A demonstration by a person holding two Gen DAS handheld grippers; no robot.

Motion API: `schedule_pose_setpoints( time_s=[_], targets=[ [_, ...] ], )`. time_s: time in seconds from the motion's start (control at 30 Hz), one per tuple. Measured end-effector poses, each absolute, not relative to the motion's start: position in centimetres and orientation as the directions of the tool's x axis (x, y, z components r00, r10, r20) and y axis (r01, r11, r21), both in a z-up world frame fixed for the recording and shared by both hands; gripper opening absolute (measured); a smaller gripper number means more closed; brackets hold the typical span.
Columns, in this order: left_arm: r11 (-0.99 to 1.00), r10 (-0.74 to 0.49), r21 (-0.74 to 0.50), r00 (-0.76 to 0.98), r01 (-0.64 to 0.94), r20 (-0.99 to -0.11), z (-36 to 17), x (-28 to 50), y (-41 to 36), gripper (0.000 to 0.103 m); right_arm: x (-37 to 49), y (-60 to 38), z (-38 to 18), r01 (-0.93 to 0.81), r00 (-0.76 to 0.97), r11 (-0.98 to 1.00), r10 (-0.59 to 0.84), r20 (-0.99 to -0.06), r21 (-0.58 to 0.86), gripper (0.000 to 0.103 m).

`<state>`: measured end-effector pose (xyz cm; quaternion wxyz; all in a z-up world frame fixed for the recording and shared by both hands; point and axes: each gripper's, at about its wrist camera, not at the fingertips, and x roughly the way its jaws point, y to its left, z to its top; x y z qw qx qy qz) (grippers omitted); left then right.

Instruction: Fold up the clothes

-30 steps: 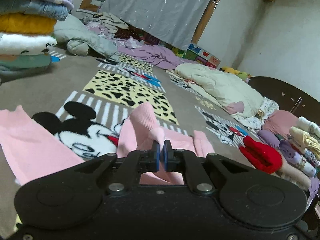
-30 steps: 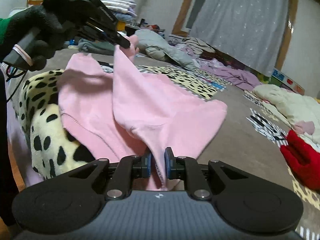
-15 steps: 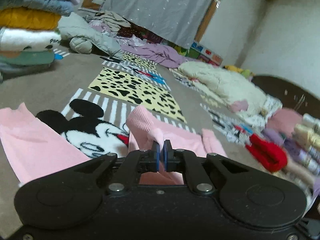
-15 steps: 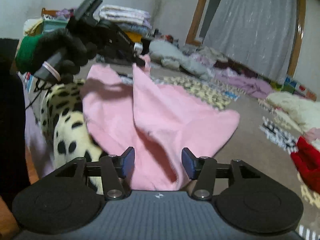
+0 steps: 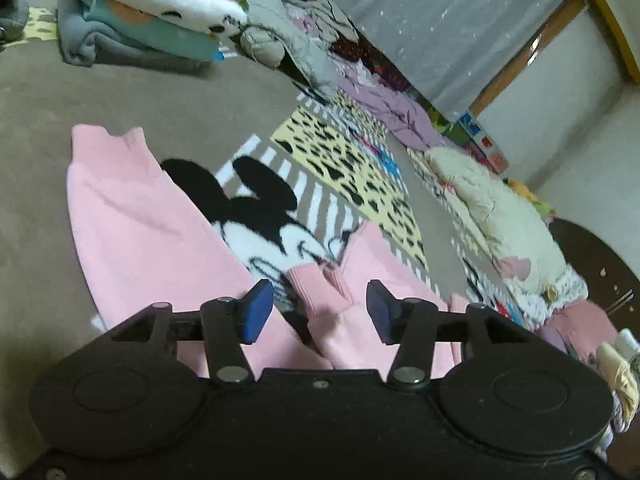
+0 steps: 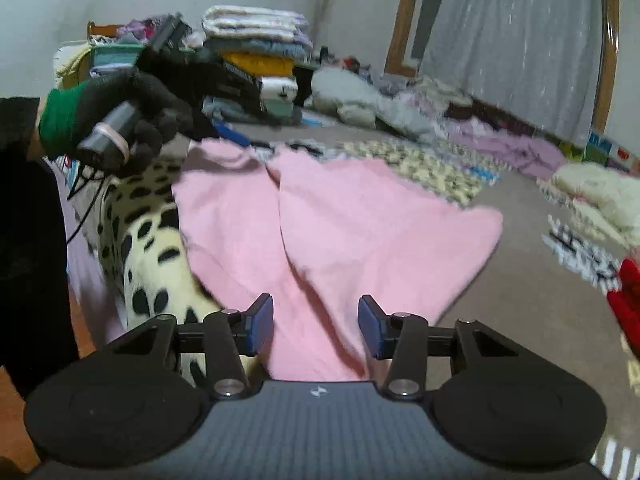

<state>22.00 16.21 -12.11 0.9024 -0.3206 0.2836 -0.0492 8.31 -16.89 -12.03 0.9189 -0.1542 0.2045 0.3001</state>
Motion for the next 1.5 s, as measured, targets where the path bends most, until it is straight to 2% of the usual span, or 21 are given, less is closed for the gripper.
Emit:
schedule_pose_setpoints(
  time_s=[0.17, 0.33, 0.37, 0.4, 0.47, 0.5, 0.57, 0.6, 0.73, 0.77, 0.87, 1.07, 1.13, 1.2, 1.23, 1.5],
  targets=[
    [0.812, -0.286, -0.579, 0.819, -0.069, -0.498, -12.5, 22.8, 14.8, 0.048, 9.2, -15.3, -11.9, -0.590, 0.767, 0.782, 0.465, -0.441, -0.202, 0.049],
    [0.817, -0.292, -0.574, 0.817, -0.057, -0.497, -12.7, 24.1, 13.9, 0.037, 10.4, -13.9, -12.5, -0.604, 0.756, 0.767, 0.467, -0.458, -0.216, 0.047],
    [0.824, -0.290, -0.564, 0.817, -0.052, -0.499, -12.7, 24.4, 13.7, 0.033, 10.7, -13.6, -12.7, -0.611, 0.746, 0.763, 0.465, -0.477, -0.211, 0.047],
    [0.834, -0.287, -0.550, 0.814, -0.048, -0.505, -12.7, 24.7, 13.4, 0.020, 11.0, -13.4, -12.9, -0.617, 0.735, 0.760, 0.463, -0.496, -0.204, 0.044],
    [0.848, -0.288, -0.529, 0.817, -0.024, -0.499, -12.4, 25.5, 12.8, 0.009, 11.4, -13.6, -12.9, -0.641, 0.699, 0.749, 0.480, -0.530, -0.168, 0.041],
    [0.847, -0.295, -0.531, 0.838, 0.006, -0.460, -11.6, 25.4, 12.7, 0.008, 11.4, -13.7, -12.8, -0.655, 0.685, 0.739, 0.491, -0.538, -0.159, 0.038],
    [0.844, -0.329, -0.524, 0.883, 0.115, -0.336, -9.7, 25.1, 12.4, 0.008, 11.2, -14.1, -12.8, -0.679, 0.664, 0.718, 0.512, -0.545, -0.152, 0.036],
    [0.860, -0.331, -0.494, 0.878, 0.130, -0.345, -9.5, 25.5, 12.0, 0.008, 11.2, -14.3, -12.8, -0.681, 0.661, 0.717, 0.516, -0.545, -0.147, 0.036],
    [0.921, -0.240, -0.389, 0.807, 0.014, -0.539, -13.0, 28.0, 10.9, 0.009, 11.1, -14.3, -13.0, -0.685, 0.659, 0.714, 0.521, -0.542, -0.146, 0.036],
    [0.918, -0.243, -0.397, 0.810, 0.014, -0.533, -12.9, 28.0, 11.0, 0.009, 11.1, -14.4, -13.0, -0.685, 0.657, 0.715, 0.523, -0.543, -0.141, 0.036],
    [0.902, -0.261, -0.431, 0.819, 0.017, -0.512, -12.2, 27.9, 11.5, 0.024, 10.7, -14.1, -12.8, -0.676, 0.673, 0.720, 0.514, -0.532, -0.159, 0.036],
    [0.880, -0.285, -0.475, 0.792, -0.007, -0.540, -12.5, 28.0, 12.1, 0.026, 10.3, -12.9, -13.0, -0.640, 0.726, 0.727, 0.468, -0.505, -0.247, 0.036],
    [0.886, -0.293, -0.464, 0.788, 0.011, -0.541, -12.3, 27.8, 11.7, 0.026, 10.5, -13.0, -13.1, -0.637, 0.728, 0.728, 0.461, -0.508, -0.253, 0.038],
    [0.892, -0.291, -0.452, 0.792, 0.022, -0.536, -12.0, 27.6, 11.4, 0.011, 10.5, -13.1, -13.0, -0.629, 0.734, 0.734, 0.455, -0.504, -0.254, 0.039],
    [0.894, -0.286, -0.448, 0.798, 0.023, -0.531, -11.9, 27.5, 11.3, 0.009, 10.5, -13.1, -13.0, -0.624, 0.739, 0.737, 0.450, -0.502, -0.257, 0.040],
    [0.882, -0.279, -0.471, 0.844, 0.035, -0.459, -8.7, 26.6, 10.1, 0.008, 10.8, -13.5, -13.2, -0.584, 0.761, 0.770, 0.408, -0.505, -0.257, 0.035]
  ],
)
